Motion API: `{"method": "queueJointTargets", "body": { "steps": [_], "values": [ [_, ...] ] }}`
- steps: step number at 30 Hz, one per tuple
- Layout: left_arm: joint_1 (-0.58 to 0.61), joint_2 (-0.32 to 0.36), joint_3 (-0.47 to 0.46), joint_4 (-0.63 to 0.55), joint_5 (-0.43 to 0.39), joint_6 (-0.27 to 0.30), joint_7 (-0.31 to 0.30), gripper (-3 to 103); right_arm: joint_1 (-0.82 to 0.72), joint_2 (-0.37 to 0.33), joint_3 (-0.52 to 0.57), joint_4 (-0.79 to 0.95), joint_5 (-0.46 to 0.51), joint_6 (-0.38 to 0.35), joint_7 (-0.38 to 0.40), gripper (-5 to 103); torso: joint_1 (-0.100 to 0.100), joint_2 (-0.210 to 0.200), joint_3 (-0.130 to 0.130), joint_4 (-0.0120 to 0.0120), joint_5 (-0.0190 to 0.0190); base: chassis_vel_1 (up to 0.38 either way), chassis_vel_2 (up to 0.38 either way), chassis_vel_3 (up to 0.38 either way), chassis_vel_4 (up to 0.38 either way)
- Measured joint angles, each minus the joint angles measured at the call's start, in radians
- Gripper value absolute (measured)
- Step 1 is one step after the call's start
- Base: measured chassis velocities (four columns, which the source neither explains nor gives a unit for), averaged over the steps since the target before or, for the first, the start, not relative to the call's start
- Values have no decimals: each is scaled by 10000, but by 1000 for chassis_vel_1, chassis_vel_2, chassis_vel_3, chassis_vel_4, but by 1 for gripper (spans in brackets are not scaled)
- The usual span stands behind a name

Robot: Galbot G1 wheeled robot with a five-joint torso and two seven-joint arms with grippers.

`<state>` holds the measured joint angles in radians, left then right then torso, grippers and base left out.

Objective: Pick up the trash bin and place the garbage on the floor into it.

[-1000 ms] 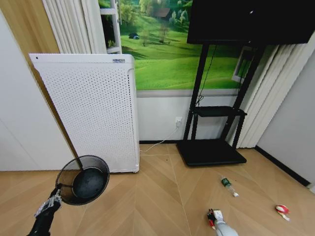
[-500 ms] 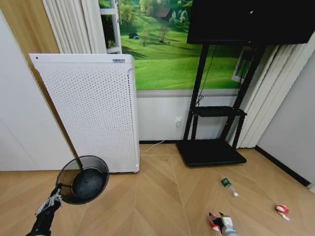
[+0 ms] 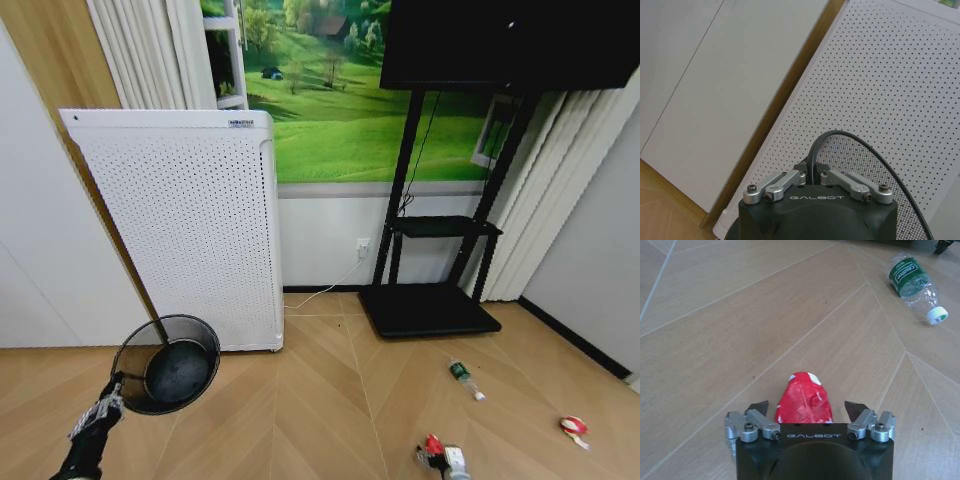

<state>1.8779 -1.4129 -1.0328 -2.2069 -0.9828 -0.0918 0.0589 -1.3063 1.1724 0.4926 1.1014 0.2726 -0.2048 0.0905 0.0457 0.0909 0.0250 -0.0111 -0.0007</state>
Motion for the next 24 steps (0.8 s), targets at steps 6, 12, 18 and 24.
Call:
{"method": "queueJointTargets", "body": {
  "steps": [6, 12, 18, 24],
  "values": [
    [-32, -7, 18, 6, 15, -1, -19, 7, -71, -49, 50, -188, 7, 27, -65, 65, -1, 3, -3, 6, -2, 0, 0, 0, 0],
    [-52, 16, 46, 32, 63, -13, -28, 7, -276, -122, 119, 86, 329, -2, -127, 48, -1, 1, 1, -6, 7, 0, 0, 0, 0],
    [-144, 114, 252, -28, 411, -13, -19, 7, -589, -259, 236, 1127, 1120, 124, -226, 47, 0, -3, 4, -5, 22, 0, 0, 0, 0],
    [-1025, 682, 976, 153, 1677, 131, 199, 7, -1121, -533, 562, 3166, 1879, 767, -546, 47, 1, -3, 3, 0, 11, 0, 0, 0, 0]
  ]
}}
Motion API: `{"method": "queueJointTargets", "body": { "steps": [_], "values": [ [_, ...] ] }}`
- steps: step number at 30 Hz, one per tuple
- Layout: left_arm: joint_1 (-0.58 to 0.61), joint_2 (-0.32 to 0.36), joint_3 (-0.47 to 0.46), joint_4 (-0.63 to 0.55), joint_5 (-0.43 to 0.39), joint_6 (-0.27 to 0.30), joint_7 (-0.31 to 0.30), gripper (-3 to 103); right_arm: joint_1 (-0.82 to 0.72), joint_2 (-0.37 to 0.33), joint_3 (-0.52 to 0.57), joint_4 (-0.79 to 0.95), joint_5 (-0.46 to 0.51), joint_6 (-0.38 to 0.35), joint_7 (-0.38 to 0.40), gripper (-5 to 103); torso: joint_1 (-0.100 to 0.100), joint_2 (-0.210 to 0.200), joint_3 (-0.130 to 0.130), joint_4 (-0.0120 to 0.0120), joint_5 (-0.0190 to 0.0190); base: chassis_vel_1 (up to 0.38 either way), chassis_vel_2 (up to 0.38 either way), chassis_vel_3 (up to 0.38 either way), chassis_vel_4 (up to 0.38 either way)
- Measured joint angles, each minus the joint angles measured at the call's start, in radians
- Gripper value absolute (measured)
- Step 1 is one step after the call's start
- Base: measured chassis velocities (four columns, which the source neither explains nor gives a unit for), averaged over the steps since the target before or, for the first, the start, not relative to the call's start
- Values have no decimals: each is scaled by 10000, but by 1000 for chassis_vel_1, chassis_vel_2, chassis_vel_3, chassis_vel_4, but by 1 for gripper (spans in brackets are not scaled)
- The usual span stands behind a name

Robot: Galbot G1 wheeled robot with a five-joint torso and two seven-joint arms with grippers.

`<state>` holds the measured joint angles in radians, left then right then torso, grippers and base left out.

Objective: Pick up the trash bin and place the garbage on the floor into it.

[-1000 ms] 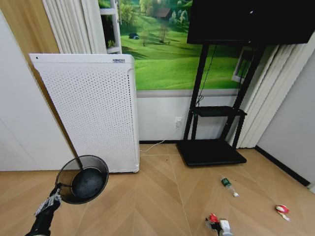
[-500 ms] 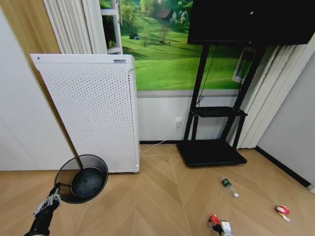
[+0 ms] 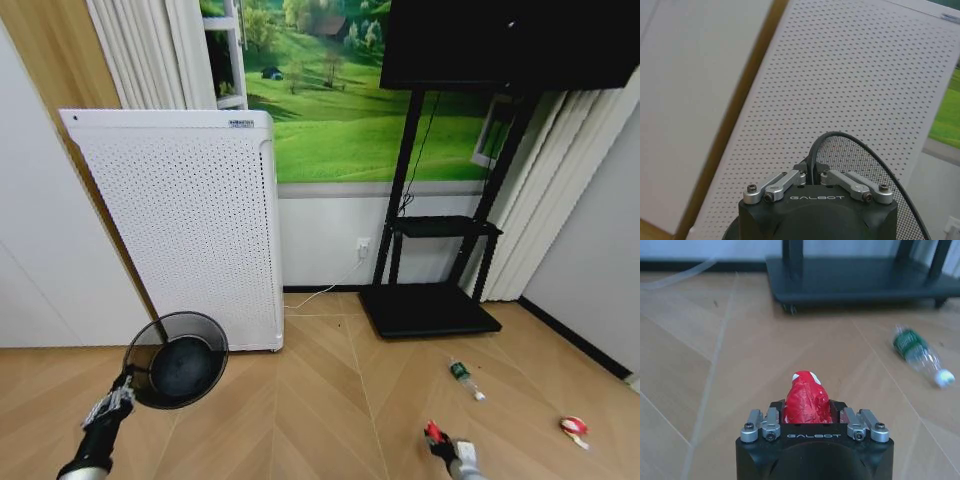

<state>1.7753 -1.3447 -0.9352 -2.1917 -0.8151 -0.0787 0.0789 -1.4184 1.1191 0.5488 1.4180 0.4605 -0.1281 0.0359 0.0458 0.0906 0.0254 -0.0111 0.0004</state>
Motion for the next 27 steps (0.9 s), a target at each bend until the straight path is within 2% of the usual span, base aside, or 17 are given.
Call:
{"method": "queueJointTargets", "body": {
  "steps": [2, 5, 6, 9, 10, 13, 14, 16, 17, 18, 20, 21, 23, 27],
  "values": [
    [-356, 207, 263, 140, 214, 60, 3, 7, -109, 2, 24, 418, 101, 161, -38, 47, 0, 0, -1, -1, -5, 0, 0, 0, 0],
    [-1501, 1037, 1247, 726, 598, 206, 21, 7, -438, 122, 45, 1614, 193, 588, -235, 47, 0, 0, -1, -2, -1, 0, 0, 0, 0],
    [-1501, 1037, 1247, 726, 598, 206, 21, 7, -438, 122, 45, 1614, 193, 588, -235, 47, 0, 0, -1, -2, -1, 0, 0, 0, 0],
    [-2751, 1977, 3035, 1554, 682, 253, -64, 7, -783, 244, 12, 2783, 165, 1071, -491, 47, 0, 0, -1, -1, -6, 0, 0, 0, 0],
    [-2751, 1977, 3035, 1554, 682, 253, -64, 7, -783, 244, 12, 2783, 165, 1071, -491, 47, 0, 0, -1, -1, -6, 0, 0, 0, 0],
    [-3690, 2428, 4589, 2188, 528, 262, -111, 7, -916, 268, -92, 3587, 68, 1557, -748, 47, 1, 0, -1, -9, -7, 0, 0, 0, 0],
    [-3690, 2428, 4589, 2188, 528, 262, -111, 7, -916, 268, -92, 3587, 68, 1557, -748, 47, 1, 0, -1, -9, -7, 0, 0, 0, 0],
    [-4058, 2507, 5326, 2551, 555, 207, 106, 7, -949, 184, -215, 4092, 90, 1829, -1056, 47, 1, 0, -2, 6, -2, 0, 0, 0, 0],
    [-4058, 2507, 5326, 2551, 555, 207, 106, 7, -949, 184, -215, 4092, 90, 1829, -1056, 47, 1, 0, -2, 6, -2, 0, 0, 0, 0],
    [-4238, 2513, 5733, 2728, 554, 180, 254, 7, -1058, 161, -215, 4338, 113, 1961, -1211, 47, 1, 0, -2, 9, -4, 0, 0, 0, 0],
    [-4554, 2441, 6427, 3090, 476, 111, 500, 7, -1317, 149, -166, 4705, 125, 2257, -1452, 47, 0, 0, -2, -3, -2, 0, 0, 0, 0],
    [-4554, 2441, 6427, 3090, 476, 111, 500, 7, -1317, 149, -166, 4705, 125, 2257, -1452, 47, 0, 0, -2, -3, -2, 0, 0, 0, 0],
    [-4727, 2110, 7120, 3639, 231, 54, 661, 7, -1437, 122, -158, 5088, 111, 2608, -1680, 47, 0, 1, -3, -4, -6, 0, 0, 0, 0],
    [-4977, 1714, 7616, 4327, -203, 59, 811, 7, -1595, 83, -169, 5471, 101, 2850, -1945, 47, 1, 1, -2, 5, -2, 0, 0, 0, 0]
  ]
}}
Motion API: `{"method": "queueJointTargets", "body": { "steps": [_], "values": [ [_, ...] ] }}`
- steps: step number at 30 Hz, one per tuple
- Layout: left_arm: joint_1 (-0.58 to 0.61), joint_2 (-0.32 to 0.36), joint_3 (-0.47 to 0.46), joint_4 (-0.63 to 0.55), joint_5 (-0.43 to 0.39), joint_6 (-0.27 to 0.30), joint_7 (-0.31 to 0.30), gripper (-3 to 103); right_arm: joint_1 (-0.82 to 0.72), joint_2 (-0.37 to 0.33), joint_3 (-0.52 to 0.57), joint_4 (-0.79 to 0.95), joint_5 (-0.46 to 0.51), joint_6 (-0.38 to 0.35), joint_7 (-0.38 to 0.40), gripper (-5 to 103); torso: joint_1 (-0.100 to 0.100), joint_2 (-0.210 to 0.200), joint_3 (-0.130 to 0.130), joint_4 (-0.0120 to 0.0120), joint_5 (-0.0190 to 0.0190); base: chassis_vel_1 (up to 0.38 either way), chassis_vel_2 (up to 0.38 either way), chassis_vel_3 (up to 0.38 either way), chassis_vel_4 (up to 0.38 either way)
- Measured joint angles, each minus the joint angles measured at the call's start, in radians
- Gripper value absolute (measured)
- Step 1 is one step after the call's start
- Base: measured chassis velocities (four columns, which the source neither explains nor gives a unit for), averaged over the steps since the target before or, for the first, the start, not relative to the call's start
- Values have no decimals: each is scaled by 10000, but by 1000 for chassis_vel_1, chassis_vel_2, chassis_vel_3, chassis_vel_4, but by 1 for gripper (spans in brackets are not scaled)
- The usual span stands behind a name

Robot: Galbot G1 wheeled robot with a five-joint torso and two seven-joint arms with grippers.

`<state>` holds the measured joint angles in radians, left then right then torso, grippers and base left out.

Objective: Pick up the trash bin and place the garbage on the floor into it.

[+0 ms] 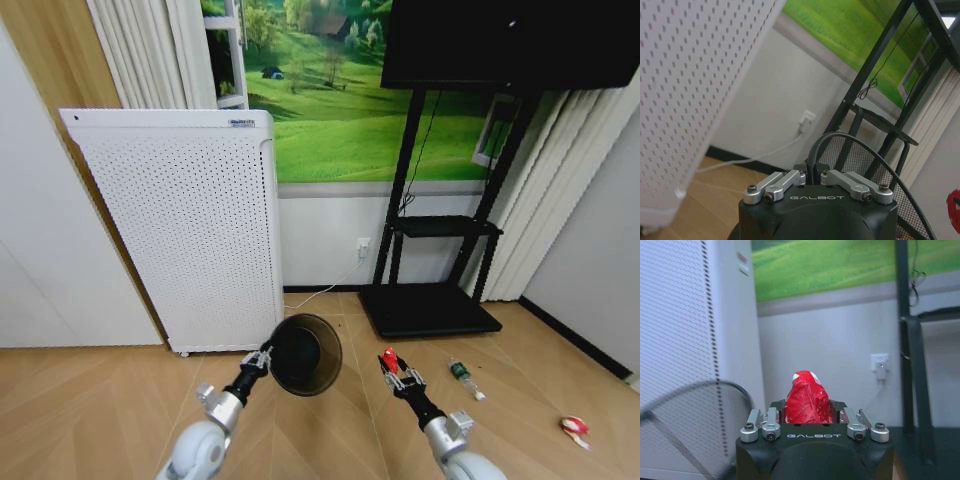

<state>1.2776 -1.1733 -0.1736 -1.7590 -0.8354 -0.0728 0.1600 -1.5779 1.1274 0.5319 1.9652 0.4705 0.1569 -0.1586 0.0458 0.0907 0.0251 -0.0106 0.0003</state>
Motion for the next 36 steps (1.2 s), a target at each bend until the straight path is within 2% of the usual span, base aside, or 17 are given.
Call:
{"method": "queueJointTargets", "body": {
  "steps": [2, 4, 5, 12, 19, 28, 29, 32, 33, 35, 36],
  "values": [
    [-575, -468, 447, 814, -624, 74, 208, 7, -245, -36, -11, 453, 3, 166, -211, 47, 0, 0, 0, -7, -2, 0, 0, 0, 0],
    [-793, -645, 580, 1084, -815, 110, 337, 7, -306, -39, -31, 585, -7, 190, -236, 47, 0, 0, 0, -9, 0, 0, 0, 0, 0],
    [-1104, -906, 761, 1462, -980, 141, 711, 7, -372, -23, -100, 759, -56, 250, -244, 47, 0, 0, 0, -8, -3, 0, 0, 0, 0],
    [-1833, -1694, 1421, 2760, -723, 117, 1423, 7, -610, -9, -477, 1232, -113, 367, -283, 47, -1, 0, 0, -7, -1, 0, 0, 0, 0],
    [-1583, -2096, 1478, 2685, -407, 114, 1563, 7, -545, 83, -928, 1047, -691, 491, -355, 47, 0, 1, 0, -5, -1, 0, 0, 0, 0],
    [-508, -1914, 1285, 1691, -247, 170, 1543, 7, -493, 386, -1210, 685, -1482, 689, -358, 47, -2, 2, -1, -4, -2, 0, 0, 0, 0],
    [-320, -1882, 1242, 1557, -210, 170, 1531, 7, -476, 407, -1202, 668, -1557, 706, -364, 44, -2, 2, -1, -3, -2, 0, 0, 0, 0],
    [-113, -1879, 1144, 1487, -98, 154, 1526, 7, -463, 414, -1181, 664, -1611, 712, -347, 52, -3, 2, 0, -4, -3, 0, 0, 0, 0],
    [-59, -1891, 1105, 1487, -53, 139, 1525, 7, -452, 421, -1168, 659, -1637, 712, -317, 52, -3, 2, -1, -4, -3, 0, 0, 0, 0],
    [-2, -1951, 1017, 1473, -5, 117, 1515, 7, -446, 417, -1122, 641, -1720, 713, -268, 63, -2, 2, 0, -4, -3, 0, 0, 0, 0],
    [-2, -1951, 1017, 1473, -5, 117, 1515, 7, -446, 417, -1122, 641, -1720, 713, -268, 63, -2, 2, 0, -4, -3, 0, 0, 0, 0]
  ]
}}
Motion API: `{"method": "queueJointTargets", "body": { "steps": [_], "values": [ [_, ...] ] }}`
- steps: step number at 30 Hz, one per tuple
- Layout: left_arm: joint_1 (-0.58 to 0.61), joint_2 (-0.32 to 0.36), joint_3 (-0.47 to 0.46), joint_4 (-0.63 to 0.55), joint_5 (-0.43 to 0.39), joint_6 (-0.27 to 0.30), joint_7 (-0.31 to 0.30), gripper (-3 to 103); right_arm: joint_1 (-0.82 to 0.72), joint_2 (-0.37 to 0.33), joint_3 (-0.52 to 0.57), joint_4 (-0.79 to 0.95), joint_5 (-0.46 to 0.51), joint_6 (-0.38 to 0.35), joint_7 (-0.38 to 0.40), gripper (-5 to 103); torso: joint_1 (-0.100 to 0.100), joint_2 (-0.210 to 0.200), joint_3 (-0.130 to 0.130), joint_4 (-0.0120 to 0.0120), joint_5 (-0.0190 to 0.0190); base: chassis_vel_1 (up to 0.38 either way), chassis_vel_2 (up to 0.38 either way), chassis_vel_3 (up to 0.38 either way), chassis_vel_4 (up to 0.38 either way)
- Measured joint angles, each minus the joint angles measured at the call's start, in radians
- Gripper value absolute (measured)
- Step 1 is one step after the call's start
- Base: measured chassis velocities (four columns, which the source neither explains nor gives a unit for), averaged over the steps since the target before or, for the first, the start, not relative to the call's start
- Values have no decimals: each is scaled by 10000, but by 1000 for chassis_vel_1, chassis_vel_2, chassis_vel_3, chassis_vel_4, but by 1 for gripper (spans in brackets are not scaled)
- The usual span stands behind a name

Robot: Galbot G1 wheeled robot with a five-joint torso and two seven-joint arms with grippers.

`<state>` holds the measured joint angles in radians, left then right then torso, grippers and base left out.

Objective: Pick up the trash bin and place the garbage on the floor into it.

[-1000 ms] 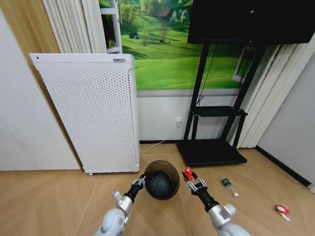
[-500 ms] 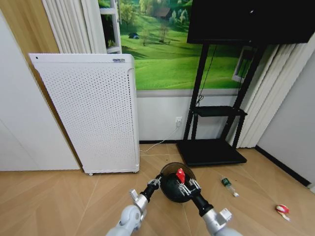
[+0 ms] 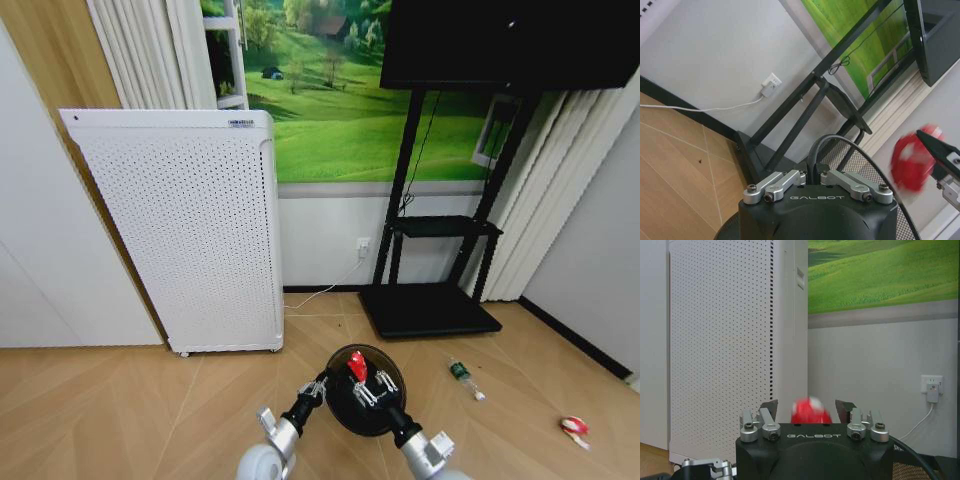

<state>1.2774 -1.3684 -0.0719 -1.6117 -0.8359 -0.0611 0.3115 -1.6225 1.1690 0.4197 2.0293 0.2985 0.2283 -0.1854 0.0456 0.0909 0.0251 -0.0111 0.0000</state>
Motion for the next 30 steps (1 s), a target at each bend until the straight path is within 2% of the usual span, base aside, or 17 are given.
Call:
{"method": "queueJointTargets", "body": {
  "steps": [2, 3, 5, 6, 8, 10, 11, 14, 16, 17, 20, 30],
  "values": [
    [-14, -188, -192, 19, 1, -29, -200, 7, -60, -42, 46, -11, -96, 31, 22, 74, 0, 0, 0, -4, -1, 0, 0, 0, 0],
    [-14, -188, -192, 19, 1, -29, -200, 7, -60, -42, 46, -11, -96, 31, 22, 74, 0, 0, 0, -4, -1, 0, 0, 0, 0],
    [-26, -324, -390, 70, -50, -68, -380, 7, -82, -57, 93, 8, -93, 114, 44, 85, 0, 0, 0, -3, 0, 0, 0, 0, 0],
    [-26, -324, -390, 70, -50, -68, -380, 7, -82, -57, 93, 8, -93, 114, 44, 85, 0, 0, 0, -3, 0, 0, 0, 0, 0],
    [-3, -364, -555, 58, -209, -77, -540, 7, -103, -75, 155, 197, 183, 119, 186, 95, 0, 0, 0, 0, 0, 0, 0, 0, 0],
    [10, -363, -606, 43, -270, -76, -585, 7, -101, -78, 183, 244, 272, 120, 234, 95, 0, 0, 0, 0, -1, 0, 0, 0, 0],
    [28, -362, -674, 18, -334, -69, -625, 7, -92, -80, 228, 306, 412, 100, 334, 100, 0, 0, 0, 0, -1, 0, 0, 0, 0],
    [158, -357, -1029, -143, -592, -32, -857, 7, -29, -171, 441, 372, 755, -187, 880, 100, 0, 0, 0, -2, -1, 0, 0, 0, 0],
    [625, -546, -1982, -494, -619, -26, -990, 7, 25, -358, 669, 292, 798, -612, 1330, 100, 0, 0, 0, 0, -1, 0, 0, 0, 0],
    [625, -546, -1982, -494, -619, -26, -990, 7, 25, -358, 669, 292, 798, -612, 1330, 100, 0, 0, 0, 0, -1, 0, 0, 0, 0],
    [1302, -636, -2941, -940, -672, -36, -979, 7, 42, -379, 684, 232, 814, -795, 1440, 100, 0, 0, 0, 3, 1, -9, -12, 12, 18],
    [2366, -486, -4269, -1191, -1080, -181, -505, 7, 87, -369, 601, 207, 802, -825, 1499, 100, 1, 0, 0, -3, -2, -107, -95, 101, 112]
  ]
}}
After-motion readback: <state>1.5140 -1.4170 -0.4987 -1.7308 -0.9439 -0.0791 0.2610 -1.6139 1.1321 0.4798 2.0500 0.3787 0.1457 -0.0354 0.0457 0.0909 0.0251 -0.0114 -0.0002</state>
